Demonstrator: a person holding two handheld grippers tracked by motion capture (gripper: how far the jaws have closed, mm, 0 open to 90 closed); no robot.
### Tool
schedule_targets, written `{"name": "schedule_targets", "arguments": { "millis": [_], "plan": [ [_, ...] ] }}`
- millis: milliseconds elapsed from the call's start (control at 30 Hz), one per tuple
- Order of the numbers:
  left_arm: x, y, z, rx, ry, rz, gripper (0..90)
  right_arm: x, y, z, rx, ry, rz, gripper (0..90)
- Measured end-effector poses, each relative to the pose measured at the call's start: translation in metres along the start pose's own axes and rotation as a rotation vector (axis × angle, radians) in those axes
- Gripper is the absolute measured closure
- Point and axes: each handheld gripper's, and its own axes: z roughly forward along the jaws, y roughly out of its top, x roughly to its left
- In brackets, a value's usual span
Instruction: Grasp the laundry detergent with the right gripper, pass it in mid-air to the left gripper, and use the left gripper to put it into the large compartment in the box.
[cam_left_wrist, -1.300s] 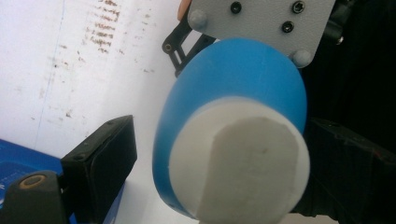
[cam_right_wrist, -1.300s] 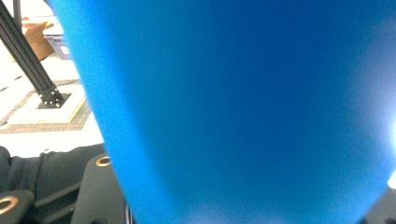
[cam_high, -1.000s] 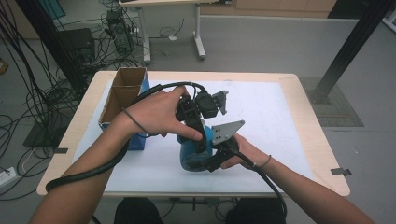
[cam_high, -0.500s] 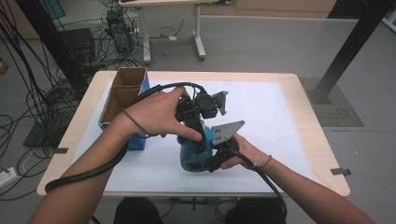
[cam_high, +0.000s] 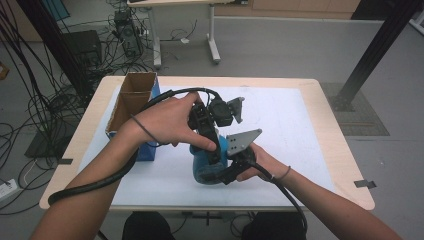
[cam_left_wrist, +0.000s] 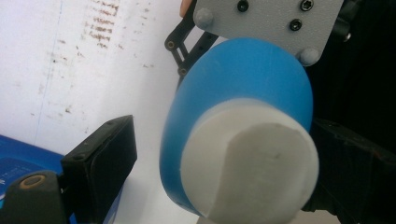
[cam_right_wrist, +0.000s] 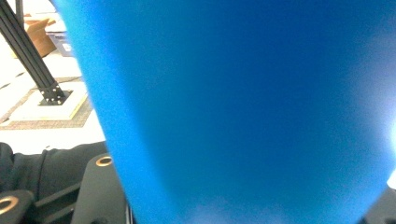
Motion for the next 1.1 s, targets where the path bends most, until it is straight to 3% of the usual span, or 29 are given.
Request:
{"name": "schedule_targets", "arguments": {
  "millis": [833, 1033, 1100],
  "plan": [
    [-0.004, 0.005, 0.004, 0.049, -0.014, 0.073, 11.9, 0.0, 0.011, -0.001, 0.015, 0.028, -0.065, 40.9],
    [-0.004, 0.007, 0.006, 0.059, -0.017, 0.09, 21.2, 0.0, 0.011, -0.001, 0.009, 0.027, -0.064, 41.0],
    [-0.005, 0.006, 0.007, 0.065, -0.014, 0.098, 30.6, 0.0, 0.011, -0.001, 0.007, 0.03, -0.06, 40.9]
  ]
}}
